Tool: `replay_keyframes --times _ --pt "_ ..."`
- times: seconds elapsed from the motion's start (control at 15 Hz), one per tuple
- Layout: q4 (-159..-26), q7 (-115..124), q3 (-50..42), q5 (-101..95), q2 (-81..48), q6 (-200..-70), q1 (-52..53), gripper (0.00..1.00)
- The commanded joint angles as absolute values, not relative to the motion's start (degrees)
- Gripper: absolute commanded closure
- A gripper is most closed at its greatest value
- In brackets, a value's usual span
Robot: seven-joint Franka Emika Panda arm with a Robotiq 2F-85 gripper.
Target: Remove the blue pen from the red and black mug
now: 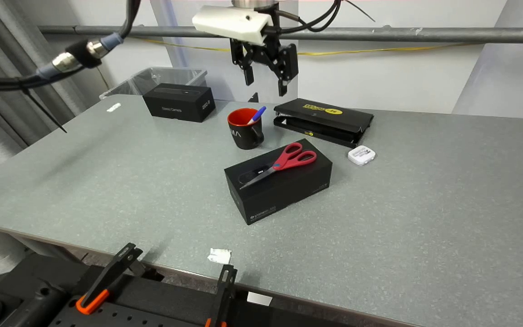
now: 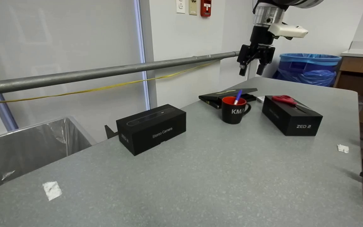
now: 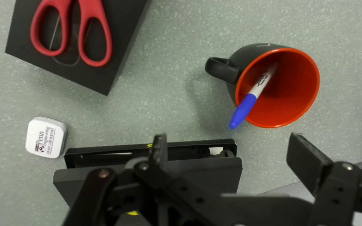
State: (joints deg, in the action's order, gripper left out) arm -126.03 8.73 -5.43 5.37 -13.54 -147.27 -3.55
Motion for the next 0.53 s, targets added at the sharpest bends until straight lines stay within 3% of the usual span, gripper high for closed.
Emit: replay_keyframes --times 0.0,0.47 --pt "-125.81 8.88 -5.27 5.26 -13.59 -147.08 -3.71 0.0" --pt "-123.44 3.01 -3.85 9.29 -17.3 -144.53 -5.12 0.0"
